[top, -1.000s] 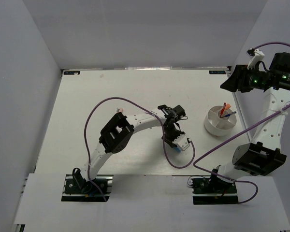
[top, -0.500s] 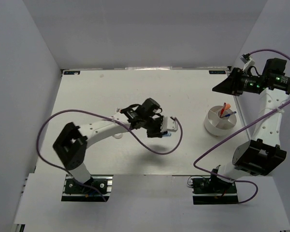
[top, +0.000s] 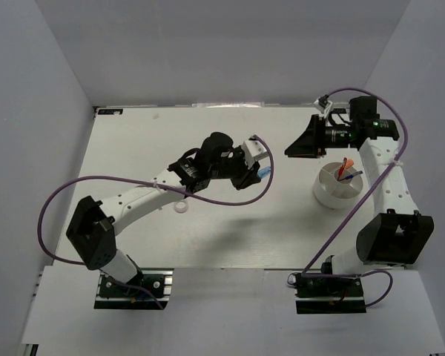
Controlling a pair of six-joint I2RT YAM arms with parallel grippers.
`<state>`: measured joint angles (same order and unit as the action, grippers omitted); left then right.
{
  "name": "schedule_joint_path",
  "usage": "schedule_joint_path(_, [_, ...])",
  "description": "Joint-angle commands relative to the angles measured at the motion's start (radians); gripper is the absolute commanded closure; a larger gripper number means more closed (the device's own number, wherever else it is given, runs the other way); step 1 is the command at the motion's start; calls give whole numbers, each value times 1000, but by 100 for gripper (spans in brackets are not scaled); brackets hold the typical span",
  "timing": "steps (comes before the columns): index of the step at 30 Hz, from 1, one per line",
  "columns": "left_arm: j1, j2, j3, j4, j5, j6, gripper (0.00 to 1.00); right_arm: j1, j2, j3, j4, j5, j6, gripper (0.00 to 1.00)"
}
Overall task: Sort the stationery into containers
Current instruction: Pass the stationery from the left arm to the right
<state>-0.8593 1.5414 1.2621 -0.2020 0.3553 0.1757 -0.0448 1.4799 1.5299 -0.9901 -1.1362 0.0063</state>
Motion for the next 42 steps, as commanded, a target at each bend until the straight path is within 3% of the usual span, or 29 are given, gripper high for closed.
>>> schedule_joint_path(1, [14, 16, 54, 26, -4, -48, 100, 37, -20, -53, 59, -65, 87, 44])
schedule_joint_path(8, [14, 37, 80, 30, 0, -33, 100, 115, 8, -125, 38, 44, 78, 39])
schedule_joint_path(21, [14, 52, 115, 32, 40, -21, 100, 169, 115, -22, 45, 145, 63, 38])
schedule_joint_path(25, [14, 59, 114, 30, 51, -18, 100, 181, 132, 3, 60, 136, 77, 43])
schedule_joint_path(31, [14, 63, 112, 33, 48, -18, 100, 198, 128, -4, 62, 122, 73, 63])
schedule_joint_path(40, [14, 71, 115, 33, 34, -12, 100, 203, 120, -11, 53, 121, 63, 66])
schedule_joint_path(42, [14, 71, 117, 35, 33, -13, 100, 203, 118, -13, 50, 128, 61, 62])
